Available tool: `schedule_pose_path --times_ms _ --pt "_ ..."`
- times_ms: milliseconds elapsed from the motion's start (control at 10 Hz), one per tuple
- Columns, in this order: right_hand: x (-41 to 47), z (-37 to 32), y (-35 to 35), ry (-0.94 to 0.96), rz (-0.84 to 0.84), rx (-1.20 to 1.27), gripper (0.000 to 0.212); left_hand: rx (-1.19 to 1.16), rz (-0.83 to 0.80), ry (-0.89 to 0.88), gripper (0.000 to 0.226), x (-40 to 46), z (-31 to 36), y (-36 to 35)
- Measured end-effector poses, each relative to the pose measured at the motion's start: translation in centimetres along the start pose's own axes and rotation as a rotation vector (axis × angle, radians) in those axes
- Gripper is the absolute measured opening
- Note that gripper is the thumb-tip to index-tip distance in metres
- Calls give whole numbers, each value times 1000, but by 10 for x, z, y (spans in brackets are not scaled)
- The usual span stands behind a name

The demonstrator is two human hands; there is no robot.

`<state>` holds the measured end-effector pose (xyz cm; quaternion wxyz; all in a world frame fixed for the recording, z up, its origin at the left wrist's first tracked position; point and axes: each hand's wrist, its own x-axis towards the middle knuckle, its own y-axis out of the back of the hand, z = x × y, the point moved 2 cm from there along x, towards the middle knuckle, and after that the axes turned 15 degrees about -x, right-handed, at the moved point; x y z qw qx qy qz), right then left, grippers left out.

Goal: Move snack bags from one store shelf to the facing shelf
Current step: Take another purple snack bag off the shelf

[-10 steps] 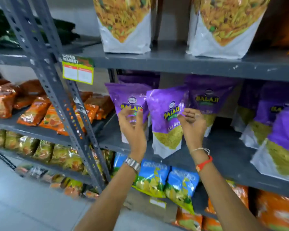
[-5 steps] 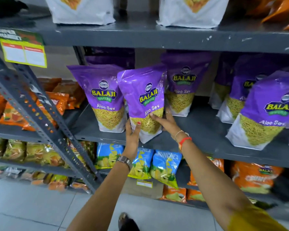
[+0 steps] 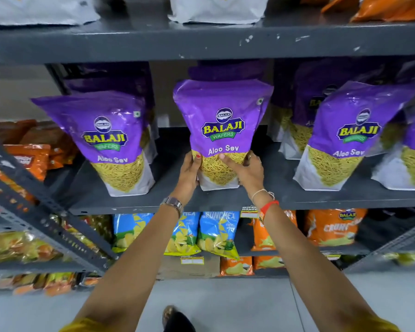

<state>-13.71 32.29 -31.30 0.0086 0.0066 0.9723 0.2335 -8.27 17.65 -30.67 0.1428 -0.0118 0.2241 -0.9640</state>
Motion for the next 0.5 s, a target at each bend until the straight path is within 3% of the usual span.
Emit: schedule_pose_path --times_ms 200,400,500 --pt "-5 17 12 -42 44 -44 82 20 -53 65 32 7 -22 -9" --pt "-13 12 13 -9 65 -88 68 15 -34 81 34 6 -25 -9" --pt "-12 15 12 20 54 -98 71 17 -26 62 60 4 -24 -10"
